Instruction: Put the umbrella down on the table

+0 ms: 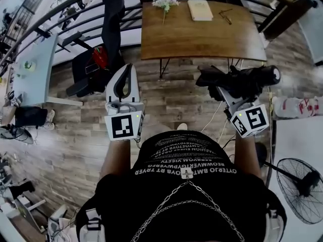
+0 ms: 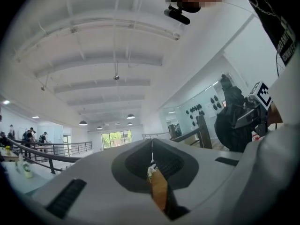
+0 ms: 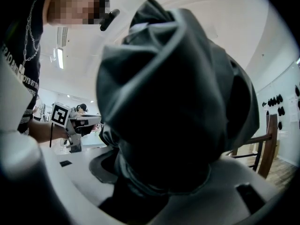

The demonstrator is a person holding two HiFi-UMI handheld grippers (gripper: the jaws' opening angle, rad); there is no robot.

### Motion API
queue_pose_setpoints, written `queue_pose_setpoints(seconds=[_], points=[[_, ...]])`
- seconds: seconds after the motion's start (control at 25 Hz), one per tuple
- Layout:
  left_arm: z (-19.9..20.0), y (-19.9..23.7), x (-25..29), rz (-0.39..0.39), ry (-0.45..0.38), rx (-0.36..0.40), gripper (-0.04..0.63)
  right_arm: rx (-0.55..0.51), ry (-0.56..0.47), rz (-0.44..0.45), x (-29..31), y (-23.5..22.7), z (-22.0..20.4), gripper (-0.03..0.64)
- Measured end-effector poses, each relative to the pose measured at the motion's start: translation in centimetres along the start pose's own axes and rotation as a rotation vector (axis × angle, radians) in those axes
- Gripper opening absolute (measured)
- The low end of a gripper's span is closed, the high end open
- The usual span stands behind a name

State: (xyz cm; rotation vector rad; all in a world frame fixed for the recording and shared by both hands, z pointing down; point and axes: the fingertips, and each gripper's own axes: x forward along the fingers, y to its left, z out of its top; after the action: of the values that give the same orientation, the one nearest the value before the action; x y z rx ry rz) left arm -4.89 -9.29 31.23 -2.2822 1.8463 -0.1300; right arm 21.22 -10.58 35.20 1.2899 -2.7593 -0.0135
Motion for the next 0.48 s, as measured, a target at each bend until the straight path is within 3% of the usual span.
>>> queue_pose_setpoints(seconds=[0.48], points=[[-2.5, 1.9, 1.6, 0.023, 0.043, -0.008, 0.031, 0.011, 0.028, 0.058, 3.4, 0.2, -0.9, 0.27]])
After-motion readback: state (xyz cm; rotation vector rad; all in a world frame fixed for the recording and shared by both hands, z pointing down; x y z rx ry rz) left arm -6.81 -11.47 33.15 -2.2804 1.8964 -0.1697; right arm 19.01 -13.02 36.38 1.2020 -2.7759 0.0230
